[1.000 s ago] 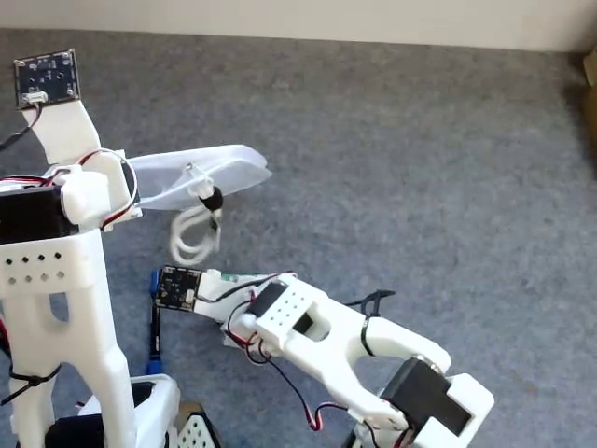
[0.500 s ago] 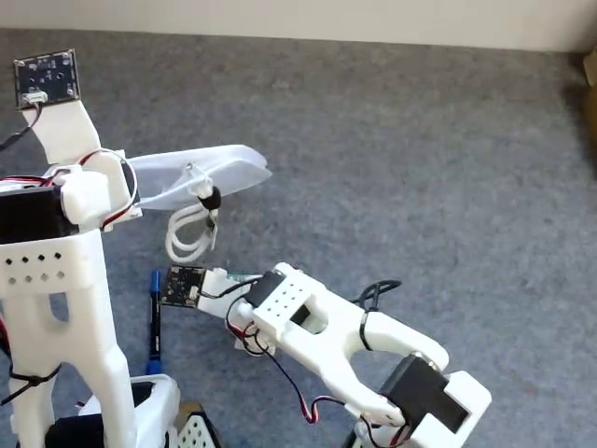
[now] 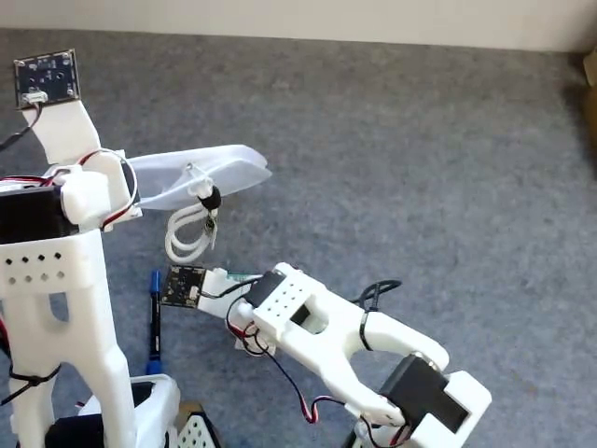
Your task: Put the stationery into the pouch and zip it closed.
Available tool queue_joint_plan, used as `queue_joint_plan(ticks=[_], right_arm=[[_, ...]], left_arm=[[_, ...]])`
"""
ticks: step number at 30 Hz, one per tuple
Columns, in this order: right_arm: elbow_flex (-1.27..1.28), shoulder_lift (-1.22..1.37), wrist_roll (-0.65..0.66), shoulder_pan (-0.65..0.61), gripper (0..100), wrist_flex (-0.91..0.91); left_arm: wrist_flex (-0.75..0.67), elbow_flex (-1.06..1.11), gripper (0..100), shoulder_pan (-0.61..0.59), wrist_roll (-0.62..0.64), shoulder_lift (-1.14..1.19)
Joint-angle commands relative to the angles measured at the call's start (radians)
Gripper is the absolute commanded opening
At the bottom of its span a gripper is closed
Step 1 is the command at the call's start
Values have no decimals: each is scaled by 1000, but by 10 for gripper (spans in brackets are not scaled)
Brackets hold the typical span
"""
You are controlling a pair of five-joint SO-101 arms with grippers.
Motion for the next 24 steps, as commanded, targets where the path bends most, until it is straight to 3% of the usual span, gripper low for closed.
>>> queue_joint_plan(ticks=[1, 9, 15, 18, 24], right_arm=[[-21, 4, 12, 12, 77, 18], [-47, 168, 12, 12, 77, 25], [-142, 176, 12, 12, 72, 81], [-142, 176, 12, 12, 2, 81], [-150, 166, 8, 12, 4, 97]], left_arm=[[-2, -4, 8, -1, 12, 2], [-2, -4, 8, -1, 12, 2], [-5, 8, 8, -1, 12, 2], [-9, 19, 9, -1, 12, 2], [-9, 19, 9, -1, 12, 2]])
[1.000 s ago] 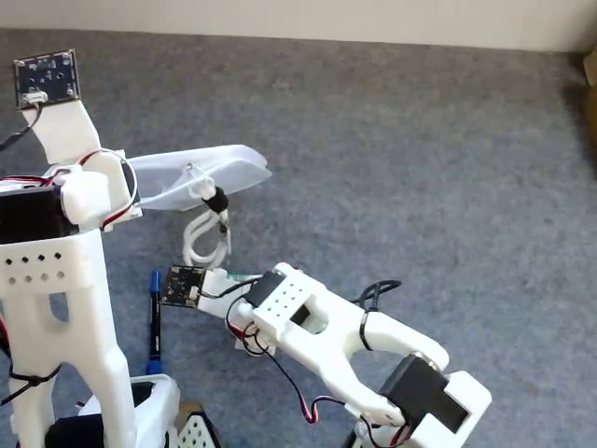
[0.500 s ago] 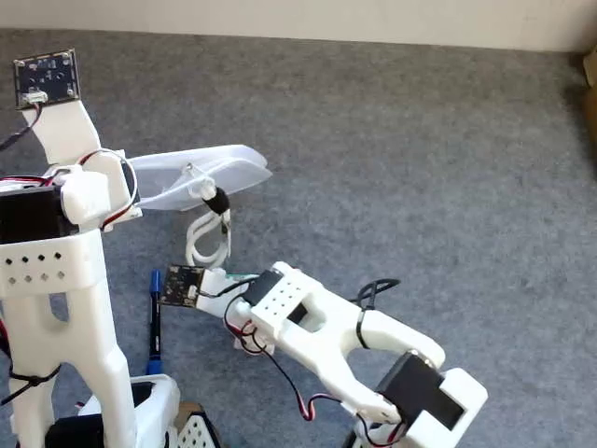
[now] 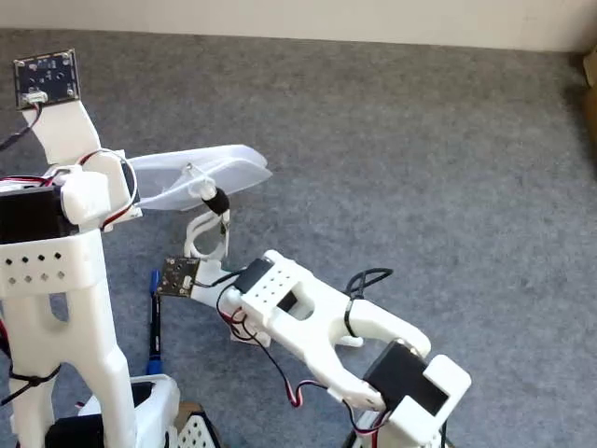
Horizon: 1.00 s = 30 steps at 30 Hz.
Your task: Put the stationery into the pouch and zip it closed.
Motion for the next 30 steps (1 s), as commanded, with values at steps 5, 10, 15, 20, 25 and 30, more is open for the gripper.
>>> queue_joint_plan(ticks=[5, 10, 15, 20, 25, 30], right_arm=[[-24, 4, 5, 1, 4, 160], [-45, -67, 5, 1, 4, 174], [13, -214, 5, 1, 4, 170], [74, -329, 5, -1, 4, 168], [111, -446, 5, -1, 4, 173], [154, -565, 5, -1, 4, 168]], left_arm=[[-9, 19, 10, -1, 12, 2], [-9, 19, 10, -1, 12, 2], [-9, 19, 10, -1, 12, 2], [-9, 19, 10, -1, 12, 2], [-9, 19, 10, -1, 12, 2], [-9, 19, 10, -1, 12, 2]])
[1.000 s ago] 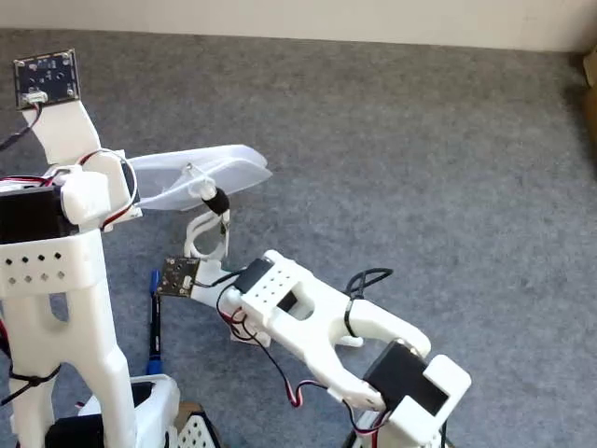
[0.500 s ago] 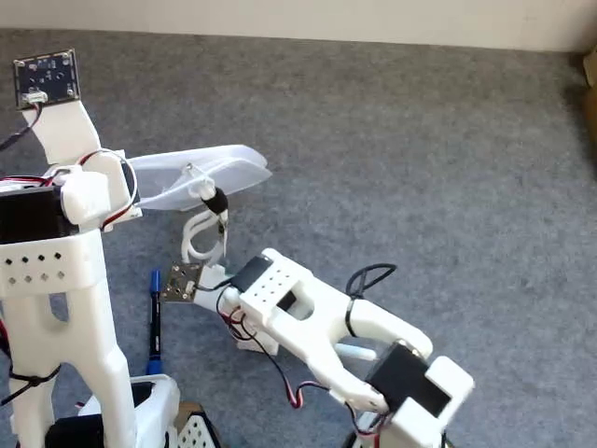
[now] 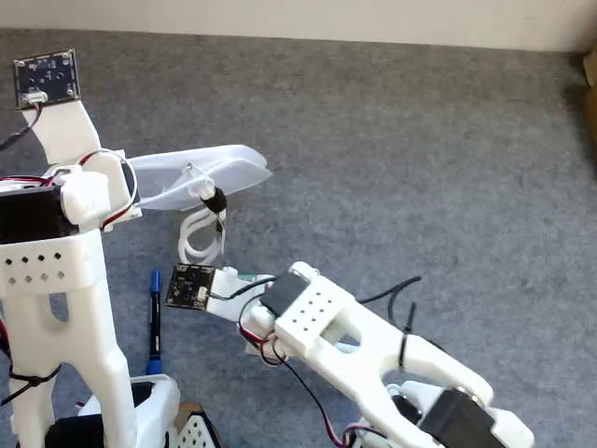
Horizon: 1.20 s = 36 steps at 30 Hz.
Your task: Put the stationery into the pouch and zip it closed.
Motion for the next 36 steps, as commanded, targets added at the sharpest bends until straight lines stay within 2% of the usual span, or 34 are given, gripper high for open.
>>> queue_joint_plan(ticks=[1, 9, 14, 36], right_arm=[[5, -119, 5, 7, 4, 4], [30, -255, -3, 7, 4, 2], [25, -325, -123, -24, 4, 1], [31, -634, -318, -45, 4, -62]], left_arm=[[-9, 19, 10, -1, 12, 2], [-9, 21, 10, -1, 12, 2], [-9, 21, 10, -1, 12, 2], [-8, 21, 10, 1, 12, 2]])
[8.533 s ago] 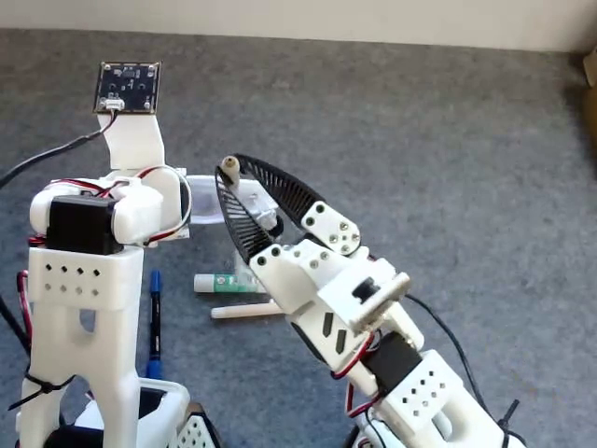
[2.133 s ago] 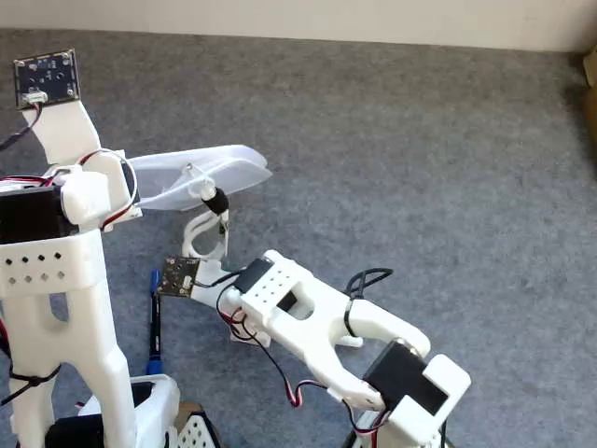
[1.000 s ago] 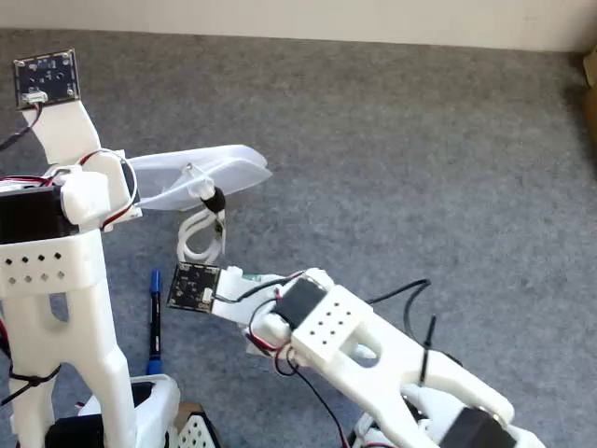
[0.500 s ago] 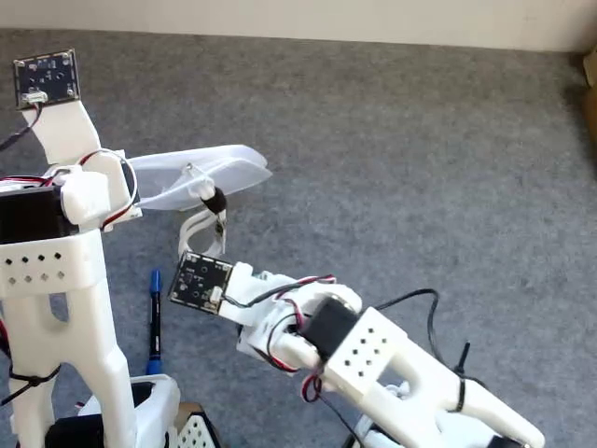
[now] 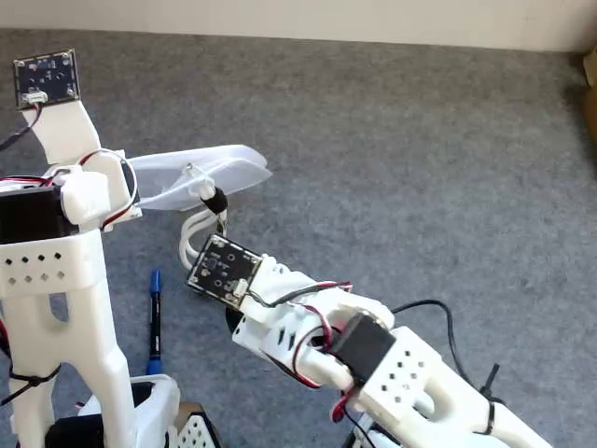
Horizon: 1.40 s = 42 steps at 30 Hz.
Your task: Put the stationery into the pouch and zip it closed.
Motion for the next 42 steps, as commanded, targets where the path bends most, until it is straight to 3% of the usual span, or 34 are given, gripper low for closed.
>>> queue_joint_plan(ticks=[1, 19, 29, 35, 42], right_arm=[[-8, -102, -43, -10, 4, -30], [-8, -320, -252, -8, 4, -101], [15, -456, -290, -5, 4, -130], [214, -625, -281, -5, 4, -369], [452, -880, -281, -5, 4, -769]], left_arm=[[-8, 19, 10, 1, 12, 2], [-5, 21, 10, 2, 12, 2], [0, 51, 10, 133, 6, 2], [18, 41, 10, 148, 5, 2], [40, 21, 9, 148, -31, 1]])
